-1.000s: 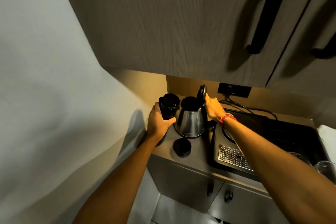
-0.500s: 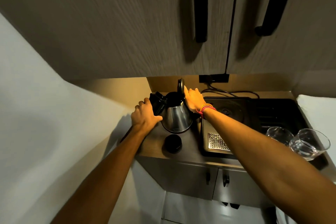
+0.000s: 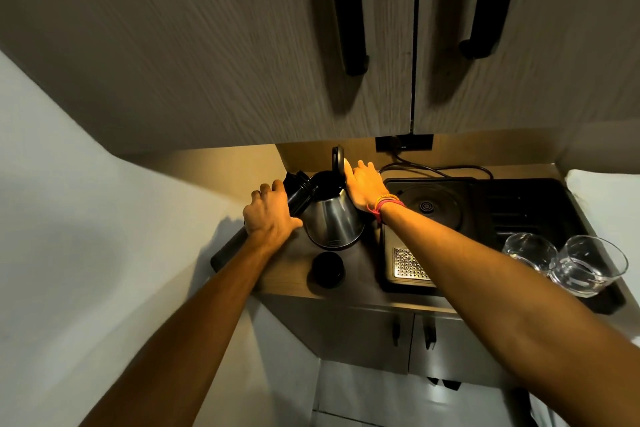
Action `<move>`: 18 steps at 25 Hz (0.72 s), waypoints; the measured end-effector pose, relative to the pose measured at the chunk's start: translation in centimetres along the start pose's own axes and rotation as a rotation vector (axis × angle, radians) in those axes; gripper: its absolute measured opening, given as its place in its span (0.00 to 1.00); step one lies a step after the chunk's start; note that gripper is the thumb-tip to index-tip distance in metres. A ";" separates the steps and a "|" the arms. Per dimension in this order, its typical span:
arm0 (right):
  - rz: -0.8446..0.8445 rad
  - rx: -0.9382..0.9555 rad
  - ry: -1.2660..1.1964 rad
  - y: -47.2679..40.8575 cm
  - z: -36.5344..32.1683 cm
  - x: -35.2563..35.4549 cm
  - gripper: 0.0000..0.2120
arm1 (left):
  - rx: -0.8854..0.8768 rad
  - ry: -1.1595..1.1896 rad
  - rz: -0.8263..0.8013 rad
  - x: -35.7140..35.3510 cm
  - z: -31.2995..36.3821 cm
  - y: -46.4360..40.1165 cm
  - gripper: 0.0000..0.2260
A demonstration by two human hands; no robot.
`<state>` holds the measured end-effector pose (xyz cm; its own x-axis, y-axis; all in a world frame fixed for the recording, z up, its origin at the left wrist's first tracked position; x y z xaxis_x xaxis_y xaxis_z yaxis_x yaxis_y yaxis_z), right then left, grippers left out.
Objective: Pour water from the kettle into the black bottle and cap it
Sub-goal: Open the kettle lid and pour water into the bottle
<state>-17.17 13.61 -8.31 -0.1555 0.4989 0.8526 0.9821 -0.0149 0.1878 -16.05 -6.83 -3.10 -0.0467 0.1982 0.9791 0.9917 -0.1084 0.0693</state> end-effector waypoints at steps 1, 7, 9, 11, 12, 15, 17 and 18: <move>0.010 0.014 0.027 0.1 -0.1 0.0 0.31 | -0.001 -0.008 -0.005 0.0 0.1 0.0 0.42; -0.019 -0.003 0.095 -0.6 0.6 -0.5 0.28 | 0.008 -0.039 -0.028 0.3 0.2 0.3 0.41; -0.022 -0.036 0.014 -0.6 0.9 -0.4 0.29 | 0.010 -0.047 -0.038 0.3 0.1 0.4 0.41; -0.022 -0.048 -0.055 -0.3 1.0 -0.3 0.30 | 0.012 -0.054 -0.047 0.3 0.0 0.3 0.41; -0.022 -0.037 -0.049 -0.2 0.9 -0.3 0.29 | 0.015 -0.057 -0.051 0.2 0.0 0.3 0.41; 0.001 -0.070 -0.124 0.1 1.1 0.1 0.31 | 0.015 -0.064 -0.058 0.2 -0.1 0.1 0.41; 0.028 -0.096 -0.180 0.1 1.3 0.5 0.32 | 0.012 -0.066 -0.066 0.1 -0.1 0.0 0.41; 0.029 -0.095 -0.179 0.2 1.2 0.5 0.32 | 0.009 -0.071 -0.070 0.0 0.0 -0.1 0.41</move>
<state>-16.96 14.88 -8.45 -0.0971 0.6433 0.7595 0.9702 -0.1089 0.2163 -16.14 -6.85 -3.08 -0.1074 0.2730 0.9560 0.9874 -0.0828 0.1346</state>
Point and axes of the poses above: each hand's wrist, its own y-axis away from the middle knuckle, its own x-axis out of the back of the hand, z = x × y, the point moved 10 cm from there along -y, towards the middle knuckle, and after that the axes turned 10 degrees about -z, right-handed, at the moved point
